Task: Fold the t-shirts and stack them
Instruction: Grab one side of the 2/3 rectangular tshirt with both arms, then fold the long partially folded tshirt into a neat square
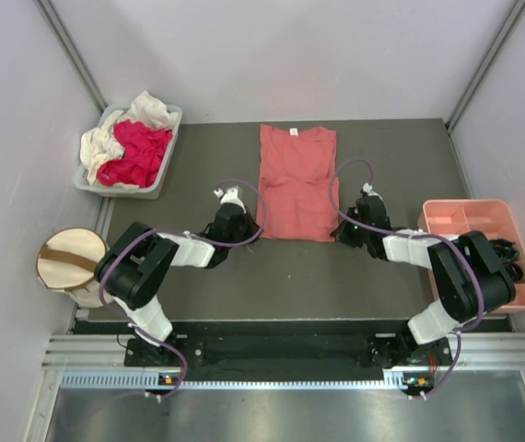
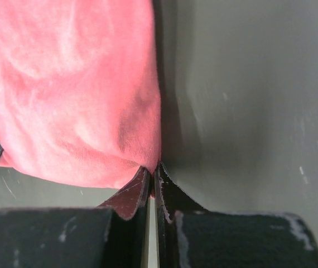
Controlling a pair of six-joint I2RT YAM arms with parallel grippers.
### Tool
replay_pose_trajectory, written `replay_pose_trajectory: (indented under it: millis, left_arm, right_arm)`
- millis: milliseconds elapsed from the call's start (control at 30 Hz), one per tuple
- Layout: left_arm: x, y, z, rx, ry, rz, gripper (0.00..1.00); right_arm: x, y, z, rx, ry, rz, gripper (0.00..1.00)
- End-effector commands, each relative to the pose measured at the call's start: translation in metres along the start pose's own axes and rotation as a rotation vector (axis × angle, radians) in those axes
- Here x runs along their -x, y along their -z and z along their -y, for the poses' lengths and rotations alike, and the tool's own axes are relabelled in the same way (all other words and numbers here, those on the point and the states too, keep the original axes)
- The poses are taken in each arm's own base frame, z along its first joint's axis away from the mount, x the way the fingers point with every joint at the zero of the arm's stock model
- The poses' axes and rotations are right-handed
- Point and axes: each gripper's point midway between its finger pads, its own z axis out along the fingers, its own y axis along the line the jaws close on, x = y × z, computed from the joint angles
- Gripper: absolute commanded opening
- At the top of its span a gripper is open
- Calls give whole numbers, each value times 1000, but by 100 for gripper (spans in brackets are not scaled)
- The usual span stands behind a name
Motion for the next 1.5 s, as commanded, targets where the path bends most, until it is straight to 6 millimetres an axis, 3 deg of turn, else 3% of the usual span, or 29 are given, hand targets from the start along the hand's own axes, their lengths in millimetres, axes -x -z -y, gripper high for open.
replay_pose_trajectory:
  millis: [0, 267, 400, 467, 700, 900, 933, 1000, 1033, 1267, 1467]
  left_arm:
    - [-33, 30, -13, 43, -30, -82, 0]
    - [-83, 82, -16, 72, -53, -162, 0]
    - [-109, 109, -17, 84, -56, -199, 0]
    - [-115, 123, -21, 97, -41, -210, 0]
    - [-134, 159, -28, 133, -40, -227, 0]
    - [-137, 177, -21, 130, -21, -230, 0]
    - [-138, 181, -23, 143, -29, -238, 0]
    - [-122, 186, -8, 115, -22, -192, 0]
    - [-111, 189, 4, 96, -20, -167, 0]
    - [-37, 194, 34, 82, -40, 95, 0]
    - [-8, 184, 48, 99, -87, 211, 0]
  right_arm:
    - [-22, 18, 8, -35, -1, -71, 0]
    - [-49, 52, 14, -73, 3, -146, 0]
    - [-72, 75, 15, -83, 7, -189, 0]
    - [-85, 86, 23, -115, 10, -213, 0]
    - [-133, 126, 15, -78, 14, -269, 0]
    - [-155, 149, 7, -59, 40, -295, 0]
    - [-154, 151, 4, -52, 47, -280, 0]
    - [-146, 155, -5, -21, 49, -245, 0]
    - [-138, 154, -6, -22, 49, -210, 0]
    - [-77, 156, -36, 2, 45, 37, 0]
    - [-33, 140, -60, -21, 75, 153, 0]
